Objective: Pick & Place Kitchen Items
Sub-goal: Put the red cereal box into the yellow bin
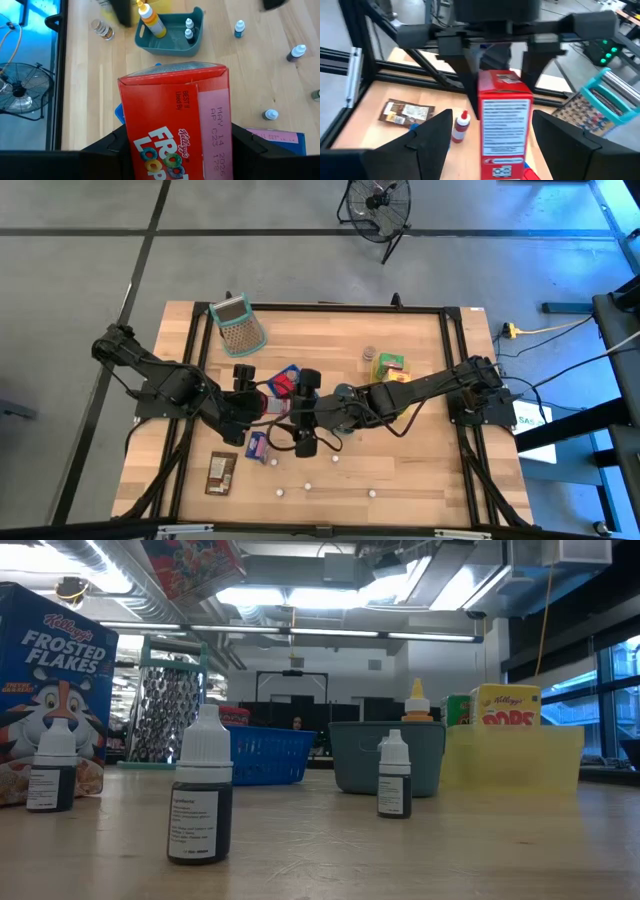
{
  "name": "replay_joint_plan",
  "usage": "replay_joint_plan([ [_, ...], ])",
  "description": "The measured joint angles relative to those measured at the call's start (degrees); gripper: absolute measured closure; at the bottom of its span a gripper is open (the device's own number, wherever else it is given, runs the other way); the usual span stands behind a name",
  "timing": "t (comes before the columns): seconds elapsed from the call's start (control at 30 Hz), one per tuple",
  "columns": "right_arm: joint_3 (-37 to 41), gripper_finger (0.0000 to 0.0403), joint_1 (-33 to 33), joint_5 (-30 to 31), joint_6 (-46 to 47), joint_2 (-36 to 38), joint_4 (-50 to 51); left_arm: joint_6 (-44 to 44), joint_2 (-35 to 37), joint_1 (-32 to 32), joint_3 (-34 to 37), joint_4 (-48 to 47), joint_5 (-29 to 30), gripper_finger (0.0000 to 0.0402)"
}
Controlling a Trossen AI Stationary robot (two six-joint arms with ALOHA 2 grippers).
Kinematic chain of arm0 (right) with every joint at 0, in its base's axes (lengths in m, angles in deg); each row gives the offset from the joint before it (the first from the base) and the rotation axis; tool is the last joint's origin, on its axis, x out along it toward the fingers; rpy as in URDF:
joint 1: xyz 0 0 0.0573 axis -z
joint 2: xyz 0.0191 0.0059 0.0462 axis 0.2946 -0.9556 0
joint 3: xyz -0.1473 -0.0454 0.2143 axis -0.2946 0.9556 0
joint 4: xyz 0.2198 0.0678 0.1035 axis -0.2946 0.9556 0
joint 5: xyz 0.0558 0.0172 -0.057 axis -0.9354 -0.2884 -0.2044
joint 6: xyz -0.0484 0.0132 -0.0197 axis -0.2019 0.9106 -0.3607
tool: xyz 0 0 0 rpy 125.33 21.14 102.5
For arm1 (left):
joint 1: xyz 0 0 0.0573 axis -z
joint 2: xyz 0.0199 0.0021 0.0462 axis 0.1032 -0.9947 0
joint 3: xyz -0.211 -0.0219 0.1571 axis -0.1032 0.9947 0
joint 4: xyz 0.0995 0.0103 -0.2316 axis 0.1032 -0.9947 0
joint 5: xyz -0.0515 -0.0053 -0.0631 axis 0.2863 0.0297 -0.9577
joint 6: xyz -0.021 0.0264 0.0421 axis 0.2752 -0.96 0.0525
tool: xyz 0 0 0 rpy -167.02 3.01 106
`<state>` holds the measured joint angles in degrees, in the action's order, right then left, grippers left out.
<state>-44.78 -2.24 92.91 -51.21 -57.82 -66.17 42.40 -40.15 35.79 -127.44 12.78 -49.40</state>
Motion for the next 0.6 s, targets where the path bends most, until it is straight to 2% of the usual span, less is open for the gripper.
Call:
replay_joint_plan([
  [0.13, 0.00, 0.0124, -0.06, 0.98, -0.67, 0.00, 1.84, 0.00, 0.00, 0.00, 0.00, 0.00, -0.05, 0.0204],
  [0.33, 0.00, 0.0091, -0.20, 3.89, 1.25, 0.02, 3.23, 1.29, 0.00, 0.00, 0.00, 0.00, -0.11, 0.0204],
  [0.6, 0.00, 0.0075, -0.28, -0.54, -0.46, 0.02, 3.52, 1.31, 0.00, 0.00, 0.00, 0.00, -0.11, 0.0204],
])
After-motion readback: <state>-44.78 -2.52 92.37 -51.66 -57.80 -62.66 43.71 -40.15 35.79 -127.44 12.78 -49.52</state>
